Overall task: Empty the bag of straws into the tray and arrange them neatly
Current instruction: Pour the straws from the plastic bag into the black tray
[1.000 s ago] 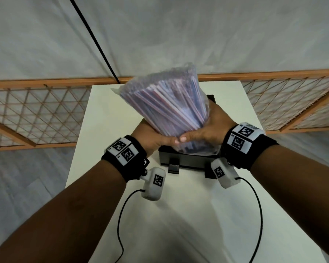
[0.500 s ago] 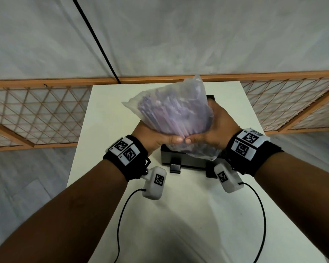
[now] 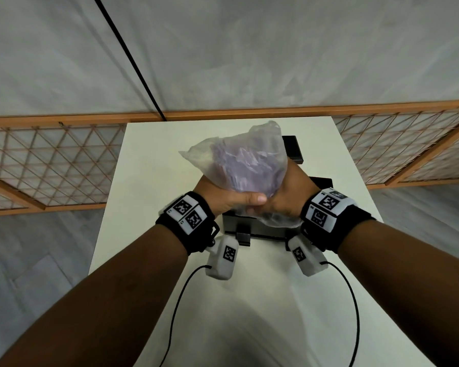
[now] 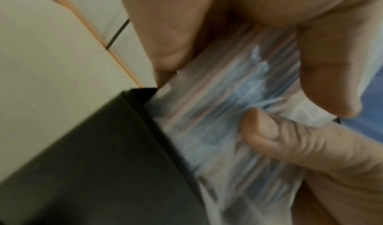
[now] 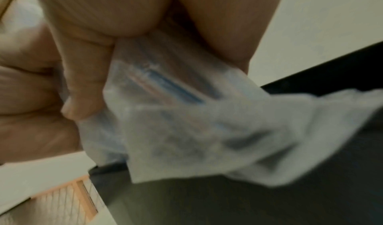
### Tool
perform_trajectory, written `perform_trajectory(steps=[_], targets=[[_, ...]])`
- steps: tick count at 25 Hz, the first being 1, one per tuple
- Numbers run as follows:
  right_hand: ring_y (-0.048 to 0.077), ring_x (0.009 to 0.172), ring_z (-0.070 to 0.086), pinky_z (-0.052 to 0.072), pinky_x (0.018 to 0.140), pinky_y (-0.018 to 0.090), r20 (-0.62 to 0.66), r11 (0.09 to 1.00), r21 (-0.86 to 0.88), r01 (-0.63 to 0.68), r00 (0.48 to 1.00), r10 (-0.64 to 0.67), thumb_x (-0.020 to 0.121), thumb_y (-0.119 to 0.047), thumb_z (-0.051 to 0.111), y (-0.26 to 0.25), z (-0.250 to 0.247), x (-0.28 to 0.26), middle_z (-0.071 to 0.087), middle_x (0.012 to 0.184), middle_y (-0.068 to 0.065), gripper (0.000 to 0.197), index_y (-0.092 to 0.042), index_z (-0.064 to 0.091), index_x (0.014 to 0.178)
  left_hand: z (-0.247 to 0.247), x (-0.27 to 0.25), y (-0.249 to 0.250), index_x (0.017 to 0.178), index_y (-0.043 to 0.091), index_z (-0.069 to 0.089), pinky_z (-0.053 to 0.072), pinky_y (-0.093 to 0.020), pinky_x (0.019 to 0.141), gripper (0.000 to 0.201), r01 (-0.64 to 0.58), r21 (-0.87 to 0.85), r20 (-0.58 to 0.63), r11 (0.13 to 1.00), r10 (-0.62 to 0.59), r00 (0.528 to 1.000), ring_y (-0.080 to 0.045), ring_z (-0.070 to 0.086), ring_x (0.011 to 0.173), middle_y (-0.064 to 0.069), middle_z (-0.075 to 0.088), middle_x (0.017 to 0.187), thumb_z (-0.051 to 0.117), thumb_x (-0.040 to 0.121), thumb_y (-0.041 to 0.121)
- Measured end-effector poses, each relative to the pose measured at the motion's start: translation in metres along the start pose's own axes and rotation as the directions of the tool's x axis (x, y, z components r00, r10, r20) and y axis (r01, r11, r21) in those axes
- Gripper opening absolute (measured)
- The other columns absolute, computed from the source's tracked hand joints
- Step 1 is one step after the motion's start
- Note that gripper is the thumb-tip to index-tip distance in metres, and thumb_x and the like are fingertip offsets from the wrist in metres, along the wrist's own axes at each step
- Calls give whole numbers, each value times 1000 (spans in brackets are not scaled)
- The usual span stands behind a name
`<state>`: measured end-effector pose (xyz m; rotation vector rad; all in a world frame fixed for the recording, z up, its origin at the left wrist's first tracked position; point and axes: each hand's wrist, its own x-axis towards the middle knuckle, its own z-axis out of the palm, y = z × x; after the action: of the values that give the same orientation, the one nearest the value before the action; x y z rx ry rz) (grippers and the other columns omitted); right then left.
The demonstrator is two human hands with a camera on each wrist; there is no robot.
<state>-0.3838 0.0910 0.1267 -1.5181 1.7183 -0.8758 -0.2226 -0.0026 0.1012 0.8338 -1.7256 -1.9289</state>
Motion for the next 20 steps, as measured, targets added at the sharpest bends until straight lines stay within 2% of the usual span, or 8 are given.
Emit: perform_trajectory(steps=[2,4,5,7,11,14,17,20], targets=[[-3,90,62,55,89,31,2,1000,9,20,1000,-20,65,-21,87,-2,-3,-4,62,104,-14,61,-23,53,116,2,0,0,115,20,67,55,-47,102,80,-4,-51,-25,999,3,1000,-19,70,115,-1,76,117,101,43,30],[-10,90,64,55,76,16,-55,991,131,-13,998,20,58,-1,91,1,-3,-7,64,105,-14,72,-25,54,114,2,-1,1,117,14,68,54,-52,103,78,-27,-94,3,995,27,1000,-25,70,117,-8,75,119,100,47,26],[-13,89,64,52,70,10,-57,970,239,-35,997,50,56,4,90,-3,-1,-12,64,104,-15,75,-27,54,114,2,-2,0,119,11,68,53,-54,103,79,-22,-106,14,994,24,1000,-27,69,117,-10,74,120,100,49,24],[-13,89,64,51,67,8,-63,966,256,-33,997,51,56,1,91,-7,5,-16,67,103,-16,74,-25,56,116,2,-6,-1,122,8,66,52,-57,103,80,-22,-103,23,994,25,999,-29,69,118,-13,74,121,98,50,21],[-3,99,66,56,73,17,-77,962,273,-30,996,53,58,-8,93,-8,4,-16,68,113,-5,78,-22,53,123,-5,-14,2,126,0,60,54,-55,100,76,-162,-145,44,976,170,985,-37,65,121,-21,69,122,92,58,12],[4,104,66,58,80,24,-98,965,261,-3,995,29,56,-13,96,-8,-5,-17,67,117,-2,84,-19,52,127,-9,-19,10,118,10,68,56,-52,93,61,-256,-312,-9,915,267,964,-39,66,115,-18,70,115,90,62,4],[7,108,65,57,87,31,-177,980,197,35,984,1,51,-25,98,-10,-14,-17,67,117,-2,85,-14,55,124,-10,-23,15,101,20,77,57,-48,88,44,-291,-291,-112,911,270,956,-35,72,107,-11,77,105,91,61,8],[21,111,65,55,91,46,-233,951,293,101,972,-32,54,-30,95,-5,-25,-17,67,116,6,76,-11,56,116,-11,-22,16,92,23,80,59,-41,83,34,-315,-312,-171,897,273,947,-28,75,100,-4,79,98,85,62,8]])
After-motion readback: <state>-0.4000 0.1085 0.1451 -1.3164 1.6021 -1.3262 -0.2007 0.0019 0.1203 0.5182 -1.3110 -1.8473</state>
